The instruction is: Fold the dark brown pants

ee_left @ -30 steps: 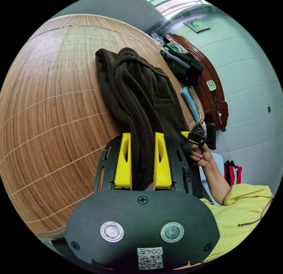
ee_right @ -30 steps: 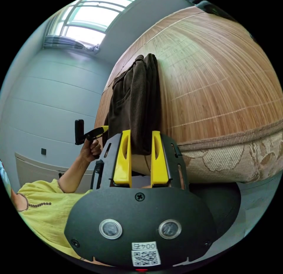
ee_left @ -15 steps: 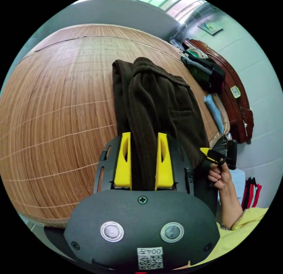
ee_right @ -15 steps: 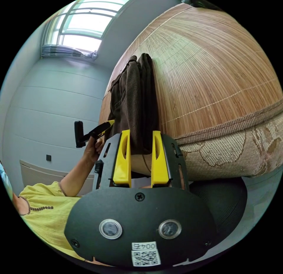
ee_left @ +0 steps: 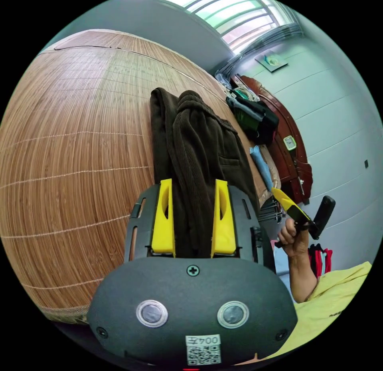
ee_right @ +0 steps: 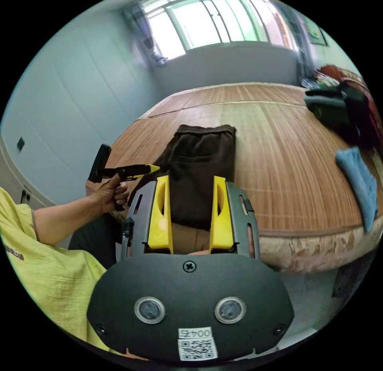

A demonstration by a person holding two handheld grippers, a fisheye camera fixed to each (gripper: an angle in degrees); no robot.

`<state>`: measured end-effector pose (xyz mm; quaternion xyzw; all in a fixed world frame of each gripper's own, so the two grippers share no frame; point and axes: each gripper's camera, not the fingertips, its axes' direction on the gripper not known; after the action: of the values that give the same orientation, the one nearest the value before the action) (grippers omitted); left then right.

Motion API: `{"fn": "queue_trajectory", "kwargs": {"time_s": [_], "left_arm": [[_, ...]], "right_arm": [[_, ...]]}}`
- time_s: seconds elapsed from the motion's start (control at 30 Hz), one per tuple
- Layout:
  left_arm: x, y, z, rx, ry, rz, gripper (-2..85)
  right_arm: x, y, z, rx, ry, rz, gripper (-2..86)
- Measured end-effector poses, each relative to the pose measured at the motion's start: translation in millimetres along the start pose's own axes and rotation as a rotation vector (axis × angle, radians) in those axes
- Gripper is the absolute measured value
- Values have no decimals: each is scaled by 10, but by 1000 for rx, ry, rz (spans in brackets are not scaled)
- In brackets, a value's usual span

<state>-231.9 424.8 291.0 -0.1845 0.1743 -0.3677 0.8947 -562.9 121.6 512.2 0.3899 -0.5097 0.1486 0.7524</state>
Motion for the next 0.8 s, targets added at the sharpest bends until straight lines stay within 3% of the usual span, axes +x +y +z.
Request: {"fn": "queue_trajectory", "kwargs": {"time_s": [0.17,0.3,0.4,0.57,0.8], "left_arm": [[-186,344,-325,25,47,-28,161],[-431,554,-486,27,53,-78,167],[-593,568,-547,42,93,-110,170],[-601,251,-279,-57,185,-63,182],[-541,-111,95,-149,244,-83,180]], "right_arm": [[-545,-522,650,-58,1,-118,180],[-546,-795,792,-56,-1,-73,186],[-105,-772,524,-7,-91,65,183],[1128,-340,229,-99,-298,306,182],[1983,-212,447,-263,-465,410,191]]}}
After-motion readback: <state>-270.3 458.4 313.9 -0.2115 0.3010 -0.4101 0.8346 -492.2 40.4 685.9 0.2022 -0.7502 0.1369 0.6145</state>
